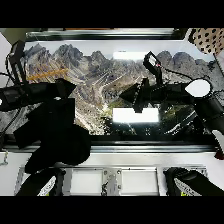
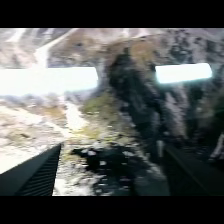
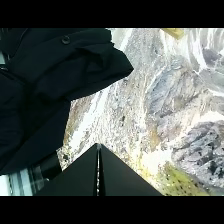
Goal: Fold the clothes and pants, and hang the long-sleeved shirts on hangers.
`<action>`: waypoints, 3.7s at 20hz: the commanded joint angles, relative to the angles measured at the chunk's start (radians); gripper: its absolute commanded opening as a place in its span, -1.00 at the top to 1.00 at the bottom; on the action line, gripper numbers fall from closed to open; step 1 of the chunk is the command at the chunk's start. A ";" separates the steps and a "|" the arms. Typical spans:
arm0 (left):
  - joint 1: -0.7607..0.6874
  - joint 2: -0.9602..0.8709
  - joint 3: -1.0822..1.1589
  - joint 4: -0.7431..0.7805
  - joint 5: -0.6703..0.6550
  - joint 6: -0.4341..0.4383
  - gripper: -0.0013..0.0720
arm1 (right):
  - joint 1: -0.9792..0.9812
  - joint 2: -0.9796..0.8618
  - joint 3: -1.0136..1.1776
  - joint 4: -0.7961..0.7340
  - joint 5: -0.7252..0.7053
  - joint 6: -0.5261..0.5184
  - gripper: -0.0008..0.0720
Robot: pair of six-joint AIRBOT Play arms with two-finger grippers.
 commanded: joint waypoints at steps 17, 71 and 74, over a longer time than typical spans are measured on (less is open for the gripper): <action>0.228 -0.316 -0.461 0.264 0.093 -0.018 -0.59 | 0.001 -0.001 0.000 0.000 0.000 0.000 0.94; -0.376 -0.744 0.086 0.080 -0.025 -0.039 -0.91 | 0.208 -0.013 -0.381 -0.813 0.042 1.298 0.95; -0.386 -0.744 0.078 0.067 -0.019 -0.039 -0.91 | 0.179 0.090 -0.355 -0.816 0.084 1.309 0.95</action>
